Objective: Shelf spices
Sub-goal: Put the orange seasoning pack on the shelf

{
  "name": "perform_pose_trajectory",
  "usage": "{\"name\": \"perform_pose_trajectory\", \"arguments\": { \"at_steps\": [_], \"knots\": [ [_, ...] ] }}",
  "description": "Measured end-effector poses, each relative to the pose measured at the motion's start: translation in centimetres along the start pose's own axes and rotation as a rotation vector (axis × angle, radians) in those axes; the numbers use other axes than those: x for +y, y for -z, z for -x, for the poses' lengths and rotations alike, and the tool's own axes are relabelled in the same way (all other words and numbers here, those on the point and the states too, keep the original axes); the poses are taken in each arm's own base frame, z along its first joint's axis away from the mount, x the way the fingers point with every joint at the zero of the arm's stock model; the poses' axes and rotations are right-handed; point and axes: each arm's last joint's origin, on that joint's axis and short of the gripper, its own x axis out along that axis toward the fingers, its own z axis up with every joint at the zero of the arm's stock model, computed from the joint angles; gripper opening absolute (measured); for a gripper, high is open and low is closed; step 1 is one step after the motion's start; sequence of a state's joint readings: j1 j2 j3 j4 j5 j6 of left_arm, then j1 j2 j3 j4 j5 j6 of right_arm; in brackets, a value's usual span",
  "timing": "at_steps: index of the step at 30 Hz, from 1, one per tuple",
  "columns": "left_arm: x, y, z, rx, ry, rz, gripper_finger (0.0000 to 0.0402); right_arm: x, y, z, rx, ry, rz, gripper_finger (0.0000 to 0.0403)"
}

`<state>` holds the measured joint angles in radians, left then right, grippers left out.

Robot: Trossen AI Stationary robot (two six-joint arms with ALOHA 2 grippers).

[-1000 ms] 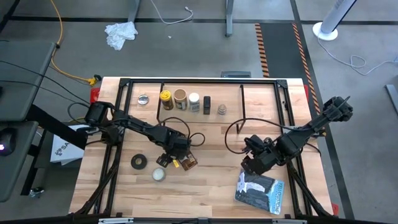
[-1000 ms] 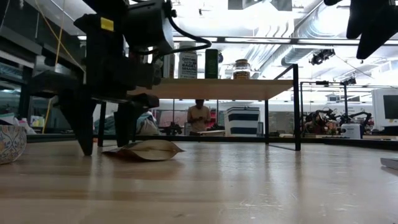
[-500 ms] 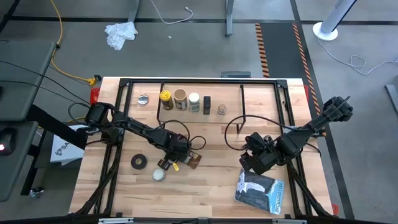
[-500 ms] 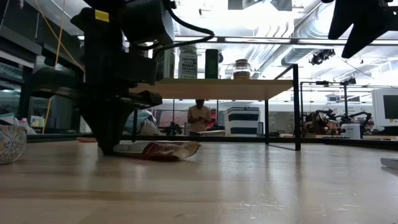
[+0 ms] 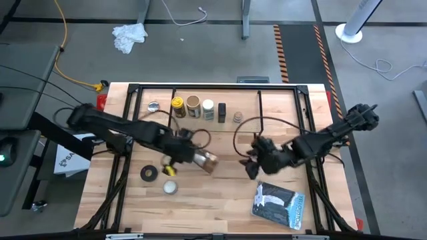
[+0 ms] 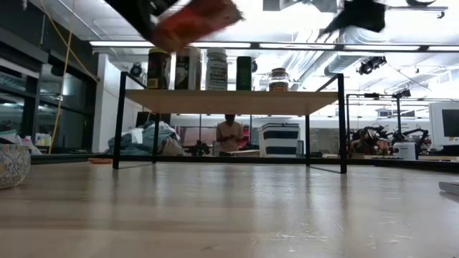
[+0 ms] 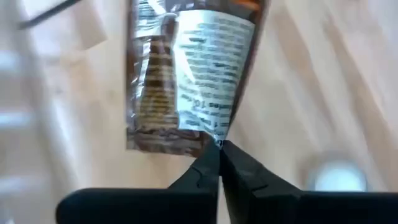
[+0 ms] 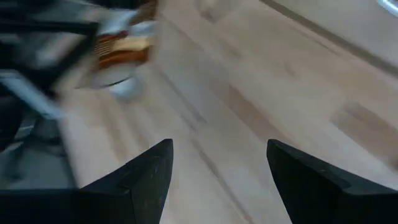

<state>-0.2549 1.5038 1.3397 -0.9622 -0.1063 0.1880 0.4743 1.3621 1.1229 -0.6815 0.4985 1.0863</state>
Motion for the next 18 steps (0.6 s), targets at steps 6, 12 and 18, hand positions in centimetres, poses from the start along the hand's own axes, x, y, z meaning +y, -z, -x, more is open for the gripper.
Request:
{"name": "perform_pose_trajectory", "arguments": {
  "at_steps": [6, 12, 18],
  "knots": [
    [-2.2, 0.8, 5.5, 0.113, -0.107, -0.308, 0.0001, 0.8, -6.2, -1.6, -0.077, -0.426, 0.076, 0.0254],
    [-4.0, -0.9, 5.7, 0.155, -0.254, -0.630, 0.0000, -0.6, -10.8, -1.8, -0.074, -0.735, 0.001, 0.0254],
    [-2.0, -4.0, 3.9, 0.187, -0.456, -0.790, 0.0000, -1.8, -12.0, -2.2, 0.008, -0.805, -0.099, 0.0254]
  ]
}}
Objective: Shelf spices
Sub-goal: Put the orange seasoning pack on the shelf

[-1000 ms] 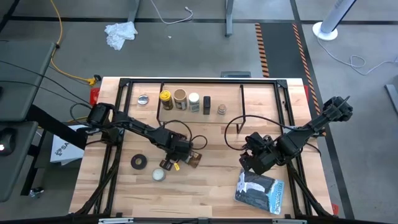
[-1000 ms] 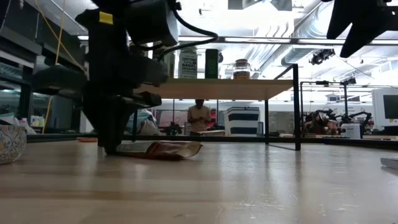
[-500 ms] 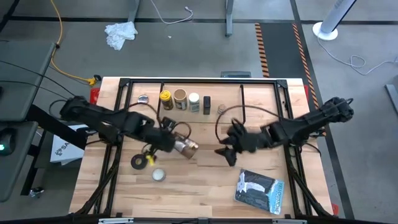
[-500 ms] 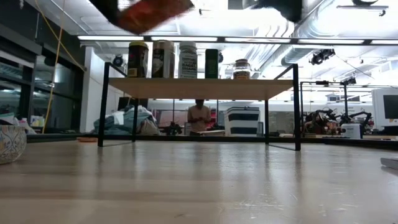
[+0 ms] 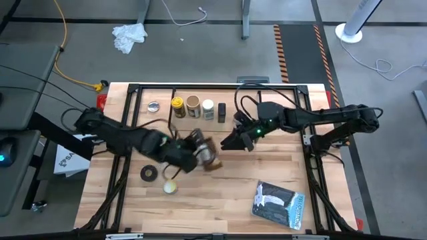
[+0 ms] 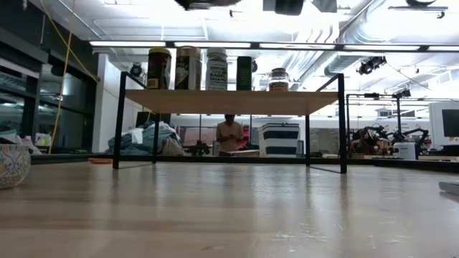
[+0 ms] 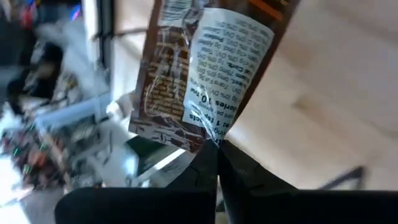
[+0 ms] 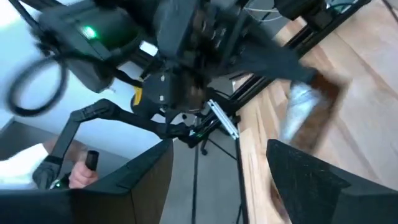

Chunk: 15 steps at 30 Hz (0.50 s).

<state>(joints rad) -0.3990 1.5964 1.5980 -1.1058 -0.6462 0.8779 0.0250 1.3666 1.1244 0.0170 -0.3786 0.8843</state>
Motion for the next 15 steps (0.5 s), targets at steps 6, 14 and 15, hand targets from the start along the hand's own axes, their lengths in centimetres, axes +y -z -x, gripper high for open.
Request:
{"name": "perform_pose_trajectory", "arguments": {
  "at_steps": [6, 14, 15],
  "knots": [
    [3.0, 0.4, 0.4, 0.012, -0.072, 0.029, 0.0000, -0.3, 0.6, -0.1, 0.045, 0.041, -0.030, 0.0254],
    [4.1, 0.0, 2.3, -0.085, -0.110, 0.051, 0.0000, -0.5, 0.7, -0.1, 0.008, 0.100, 0.003, 0.0254],
    [4.1, -0.1, 2.3, -0.095, -0.116, 0.054, 0.0000, -0.6, 0.8, -0.1, 0.007, 0.114, 0.001, 0.0254]
  ]
}}
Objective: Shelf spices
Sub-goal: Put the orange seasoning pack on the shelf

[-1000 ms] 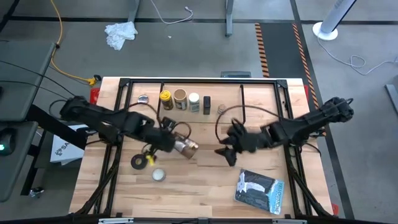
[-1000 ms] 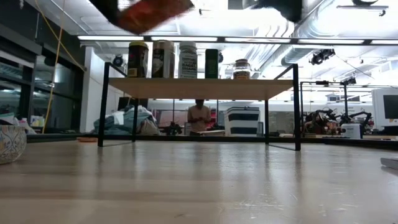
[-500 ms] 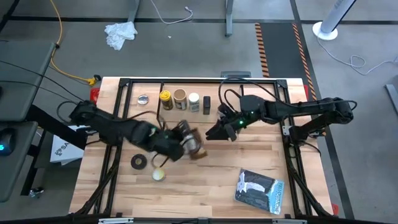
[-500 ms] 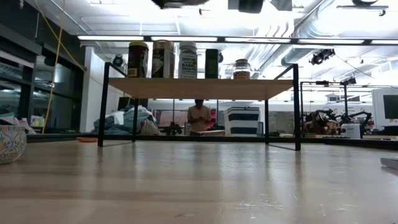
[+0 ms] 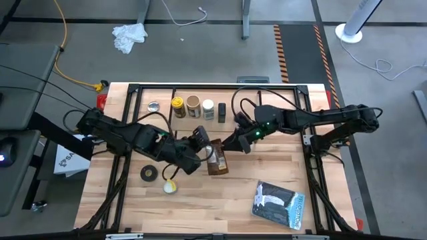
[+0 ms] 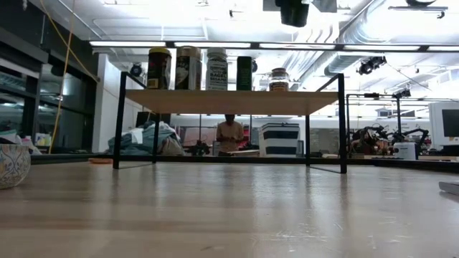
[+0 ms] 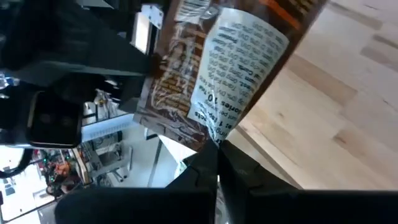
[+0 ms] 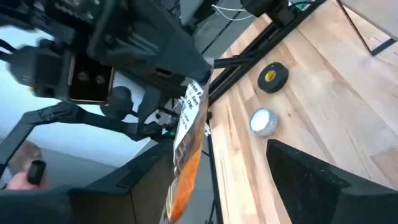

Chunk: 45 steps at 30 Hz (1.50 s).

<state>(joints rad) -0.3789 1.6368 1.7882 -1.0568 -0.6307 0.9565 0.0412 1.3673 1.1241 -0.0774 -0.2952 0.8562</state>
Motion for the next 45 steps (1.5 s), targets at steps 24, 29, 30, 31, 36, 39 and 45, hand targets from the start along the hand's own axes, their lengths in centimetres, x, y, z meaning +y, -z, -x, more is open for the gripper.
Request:
{"name": "perform_pose_trajectory", "arguments": {
  "at_steps": [24, 29, 30, 31, 36, 39, 45],
  "knots": [
    [1.8, 1.3, -1.2, -0.027, -0.038, 0.185, 0.0011, 1.5, 1.7, -0.7, -0.073, 0.064, 0.030, 0.0009],
    [0.8, 2.9, 0.8, -0.041, 0.086, 0.455, 0.0034, 1.4, 1.9, -0.5, -0.044, 0.075, 0.043, 0.0005],
    [0.8, 3.2, 1.3, -0.056, 0.111, 0.523, 0.0039, 1.3, 1.9, -0.4, -0.038, 0.082, 0.051, 0.0005],
    [0.6, 3.5, 1.6, -0.049, 0.146, 0.578, 0.0044, 1.3, 1.9, -0.3, -0.036, 0.088, 0.056, 0.0005],
    [0.1, 4.9, 3.3, -0.028, 0.216, 0.887, 0.0071, 1.5, 1.1, 1.4, -0.070, 0.095, 0.112, 0.0003],
    [0.0, 5.8, 4.2, -0.009, 0.220, 1.065, 0.0092, 1.6, 0.8, 2.8, -0.091, 0.120, 0.148, 0.0002],
    [-1.0, 7.3, 4.3, -0.013, 0.213, 1.504, 0.0144, 1.3, 0.9, 4.8, -0.107, 0.263, 0.230, 0.0002]
  ]
}}
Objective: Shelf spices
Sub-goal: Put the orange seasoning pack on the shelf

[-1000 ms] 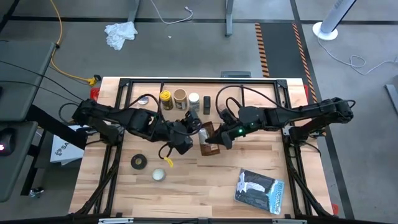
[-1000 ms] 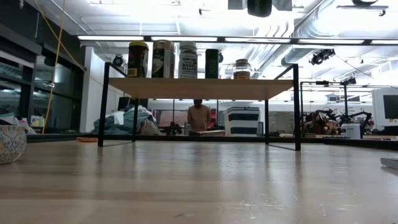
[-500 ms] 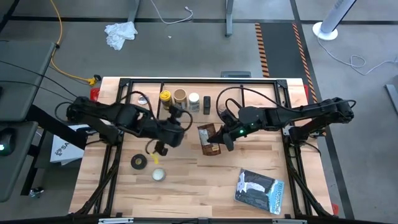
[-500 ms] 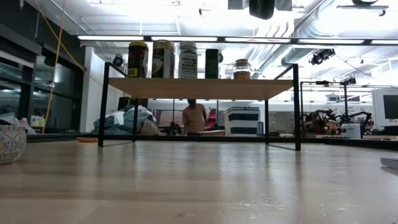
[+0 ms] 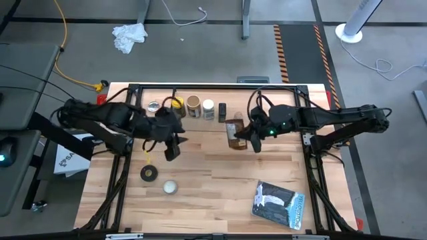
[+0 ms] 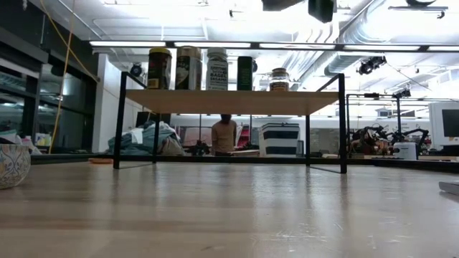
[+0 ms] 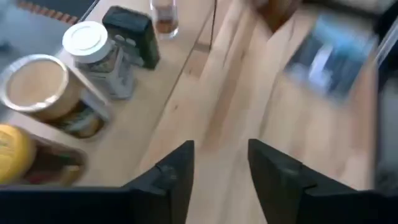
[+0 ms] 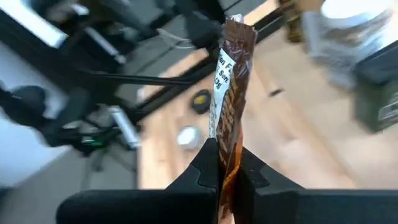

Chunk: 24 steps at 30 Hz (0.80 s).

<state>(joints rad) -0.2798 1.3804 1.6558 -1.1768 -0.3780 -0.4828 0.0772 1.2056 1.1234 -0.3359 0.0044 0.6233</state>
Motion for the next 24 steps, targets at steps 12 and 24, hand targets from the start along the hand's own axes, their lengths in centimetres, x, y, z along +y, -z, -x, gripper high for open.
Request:
{"name": "perform_pose_trajectory", "arguments": {
  "at_steps": [12, 24],
  "knots": [
    [-0.3, -1.0, -4.8, -0.715, 0.306, 0.614, 0.0236, 1.2, -0.4, 0.3, -0.200, 0.142, 0.267, 0.0001],
    [1.9, -2.5, -5.2, -0.926, 0.615, 0.693, 0.0249, 4.2, -2.3, 1.2, -0.400, -0.235, 0.343, 0.0001]
  ]
}}
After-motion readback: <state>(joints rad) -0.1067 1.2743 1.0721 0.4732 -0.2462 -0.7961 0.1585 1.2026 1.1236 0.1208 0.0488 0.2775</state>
